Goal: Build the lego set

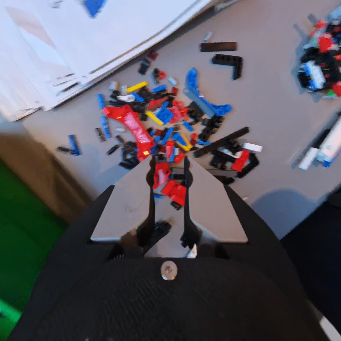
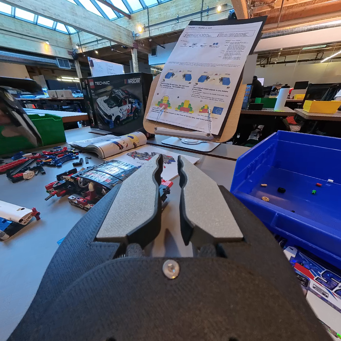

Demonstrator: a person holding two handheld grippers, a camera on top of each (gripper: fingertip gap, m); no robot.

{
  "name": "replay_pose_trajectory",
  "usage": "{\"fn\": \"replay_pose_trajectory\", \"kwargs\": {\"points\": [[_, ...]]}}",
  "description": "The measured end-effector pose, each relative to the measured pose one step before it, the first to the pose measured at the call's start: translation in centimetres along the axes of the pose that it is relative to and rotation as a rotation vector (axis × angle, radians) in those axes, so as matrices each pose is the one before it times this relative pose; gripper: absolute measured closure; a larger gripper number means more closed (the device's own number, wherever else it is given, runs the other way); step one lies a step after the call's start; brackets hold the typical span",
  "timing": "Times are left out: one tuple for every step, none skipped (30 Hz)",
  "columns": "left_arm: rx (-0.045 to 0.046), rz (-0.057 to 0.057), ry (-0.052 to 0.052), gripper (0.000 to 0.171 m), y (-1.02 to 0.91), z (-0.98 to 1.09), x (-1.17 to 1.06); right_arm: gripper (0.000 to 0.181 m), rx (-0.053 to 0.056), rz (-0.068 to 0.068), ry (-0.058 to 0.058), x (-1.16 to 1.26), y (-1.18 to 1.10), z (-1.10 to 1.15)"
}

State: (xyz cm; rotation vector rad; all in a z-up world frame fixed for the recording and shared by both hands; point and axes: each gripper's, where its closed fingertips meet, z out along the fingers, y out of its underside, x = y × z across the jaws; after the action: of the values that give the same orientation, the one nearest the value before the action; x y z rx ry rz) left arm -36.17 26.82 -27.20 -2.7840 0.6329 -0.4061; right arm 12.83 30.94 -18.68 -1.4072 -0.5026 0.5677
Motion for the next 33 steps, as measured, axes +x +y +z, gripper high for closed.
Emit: {"fn": "replay_pose_trajectory", "kwargs": {"points": [[0.00067,0.0462,0.0518,0.144,-0.084,0.344,1.433,0.169,0.0011,0.0019,0.0000,0.010,-0.010,-0.026],[-0.00470,0.0685,0.0275,0.147,0.041,0.433,1.204,0.169,0.0021,0.0023,0.0000,0.023,-0.033,-0.017],[-0.02075,0.0739,-0.0056,0.150,0.258,0.509,0.675,0.169,0.0018,0.0021,-0.0004,0.016,-0.018,-0.006],[-0.02904,0.0689,-0.0337,0.149,0.322,0.533,0.139,0.168,-0.0007,0.0027,-0.0015,0.008,0.022,0.020],[-0.02246,0.0665,-0.0283,0.146,0.170,0.524,0.138,0.169,-0.0026,0.0026,-0.0024,-0.014,0.053,0.040],[-0.00769,0.0654,-0.0081,0.146,-0.073,0.478,0.327,0.168,-0.0019,0.0012,-0.0025,-0.026,0.030,0.024],[0.00100,0.0633,0.0132,0.146,-0.226,0.379,0.511,0.168,0.0007,-0.0004,-0.0015,-0.032,-0.010,0.004],[0.00238,0.0547,0.0152,0.147,-0.292,0.269,0.424,0.168,0.0013,-0.0008,-0.0007,-0.024,-0.019,0.000],[-0.00333,0.0471,0.0016,0.149,-0.236,0.147,0.115,0.168,0.0006,0.0003,-0.0005,-0.008,-0.010,-0.010],[-0.00931,0.0424,-0.0104,0.151,-0.160,0.013,-0.174,0.169,0.0016,0.0014,-0.0007,-0.004,-0.025,-0.016],[-0.00791,0.0421,-0.0099,0.153,-0.142,-0.065,-0.247,0.169,0.0016,0.0023,-0.0008,0.011,-0.027,-0.021],[-0.00583,0.0403,-0.0110,0.158,-0.113,-0.097,-0.310,0.169,0.0014,0.0024,-0.0007,0.005,-0.023,-0.016],[-0.00815,0.0346,-0.0089,0.161,0.008,-0.060,-0.335,0.169,0.0013,0.0018,-0.0001,0.017,-0.012,-0.018],[-0.01576,0.0257,-0.0016,0.161,0.154,0.023,-0.258,0.169,0.0012,0.0013,-0.0003,0.010,-0.020,-0.011],[-0.02027,0.0169,0.0123,0.161,0.248,0.118,-0.073,0.169,0.0011,0.0006,0.0000,-0.003,-0.028,-0.019],[-0.01870,0.0103,0.0163,0.160,0.234,0.154,0.036,0.169,0.0015,-0.0002,0.0006,0.012,-0.024,-0.018],[-0.01253,0.0082,0.0162,0.159,0.147,0.174,0.096,0.169,0.0013,-0.0001,0.0007,0.013,-0.032,-0.017],[-0.00905,0.0096,0.0123,0.159,0.087,0.170,0.113,0.169,0.0011,0.0005,0.0007,0.008,-0.019,-0.020],[-0.00510,0.0120,0.0052,0.159,0.026,0.140,0.087,0.169,0.0010,0.0012,0.0002,0.016,-0.017,-0.012],[-0.00145,0.0118,0.0027,0.159,-0.046,0.109,0.098,0.169,0.0007,0.0015,0.0000,0.011,-0.001,-0.002],[-0.00043,0.0097,0.0069,0.160,-0.066,0.097,0.170,0.169,-0.0005,0.0013,-0.0003,0.013,0.008,0.013],[-0.00327,0.0051,-0.0003,0.160,-0.035,0.098,0.031,0.168,-0.0012,0.0010,-0.0008,-0.006,0.030,0.020],[-0.00566,0.0033,-0.0040,0.160,0.000,0.100,-0.051,0.168,-0.0007,0.0004,-0.0009,-0.009,0.012,0.017],[0.00362,0.0017,0.0036,0.161,-0.114,0.018,0.046,0.168,-0.0002,-0.0003,-0.0007,-0.015,0.004,0.005],[0.00049,0.0021,0.0007,0.162,-0.066,0.016,0.002,0.168,-0.0004,-0.0001,-0.0004,-0.006,0.007,0.011],[-0.00104,0.0030,0.0040,0.164,-0.024,0.032,0.058,0.168,-0.0001,0.0004,-0.0004,-0.002,0.003,0.007],[-0.00057,0.0032,0.0060,0.165,-0.026,0.014,0.113,0.168,-0.0004,0.0010,-0.0005,0.001,0.005,-0.001],[-0.00030,0.0035,0.0039,0.167,-0.040,0.019,0.084,0.168,-0.0001,0.0013,-0.0007,0.002,0.002,0.008],[-0.00180,0.0024,0.0047,0.168,-0.012,0.007,0.091,0.169,0.0005,0.0009,-0.0003,0.004,-0.009,-0.010],[-0.00307,0.0007,0.0066,0.169,-0.010,0.010,0.102,0.169,0.0002,0.0001,0.0001,0.000,-0.002,0.001],[-0.00113,-0.0018,0.0060,0.167,-0.026,-0.002,0.055,0.169,0.0002,0.0001,-0.0004,-0.007,-0.003,0.002],[-0.00014,-0.0040,-0.0006,0.167,-0.047,-0.016,-0.071,0.169,0.0000,0.0006,-0.0007,-0.014,-0.001,0.000],[-0.00007,-0.0045,-0.0035,0.167,-0.029,-0.012,-0.154,0.169,0.0004,0.0007,-0.0005,0.002,-0.008,-0.010]]}}
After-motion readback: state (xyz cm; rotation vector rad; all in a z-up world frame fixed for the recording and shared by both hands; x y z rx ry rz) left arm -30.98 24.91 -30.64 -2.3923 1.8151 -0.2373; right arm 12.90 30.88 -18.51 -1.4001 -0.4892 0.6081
